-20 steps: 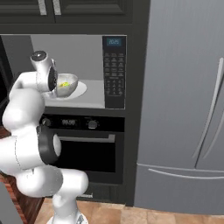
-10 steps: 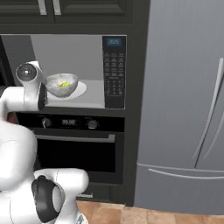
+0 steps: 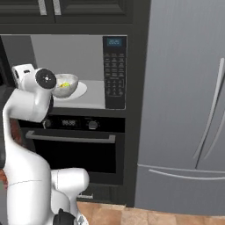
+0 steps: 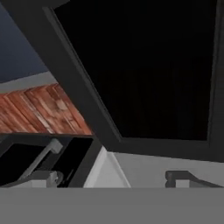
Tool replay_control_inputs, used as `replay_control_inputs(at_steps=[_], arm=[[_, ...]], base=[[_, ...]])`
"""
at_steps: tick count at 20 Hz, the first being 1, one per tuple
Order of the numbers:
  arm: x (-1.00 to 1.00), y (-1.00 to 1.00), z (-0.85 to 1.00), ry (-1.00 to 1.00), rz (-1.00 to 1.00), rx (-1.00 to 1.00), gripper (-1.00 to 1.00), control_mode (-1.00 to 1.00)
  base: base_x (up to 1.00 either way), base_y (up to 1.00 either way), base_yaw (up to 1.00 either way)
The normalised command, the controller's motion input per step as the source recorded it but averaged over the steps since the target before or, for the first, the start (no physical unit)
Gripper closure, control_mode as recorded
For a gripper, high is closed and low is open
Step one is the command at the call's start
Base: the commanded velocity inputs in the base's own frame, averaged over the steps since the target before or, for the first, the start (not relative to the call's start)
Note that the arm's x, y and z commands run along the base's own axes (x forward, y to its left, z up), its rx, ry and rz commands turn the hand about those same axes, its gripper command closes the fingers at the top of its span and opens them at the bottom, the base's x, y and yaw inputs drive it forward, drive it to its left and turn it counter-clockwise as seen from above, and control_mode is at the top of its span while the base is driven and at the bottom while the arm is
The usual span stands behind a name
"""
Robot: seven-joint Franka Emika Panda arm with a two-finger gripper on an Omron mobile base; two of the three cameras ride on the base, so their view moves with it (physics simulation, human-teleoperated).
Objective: Pick the corn from the sink and place it in the bowl. Then pick the bowl and place it in the microwave. Then close the microwave door and press the start button.
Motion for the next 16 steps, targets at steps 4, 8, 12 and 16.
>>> replay_control_inputs(at_steps=[4,8,12,16], arm=[[-1.0,0.01,0.16,0.0,0.3,0.08,-1.0,-1.0],[-1.0,0.0,0.74,0.0,0.12,0.02,-1.0,-1.0],[-1.0,0.0,0.78,0.0,0.03,0.0,-1.0,-1.0],[-1.0,-0.08,0.54,0.0,0.0,0.0,-1.0,-1.0]], base=[[0.0,0.0,0.0],[0.0,0.0,0.0],[0.0,0.0,0.0],[0.0,0.0,0.0]])
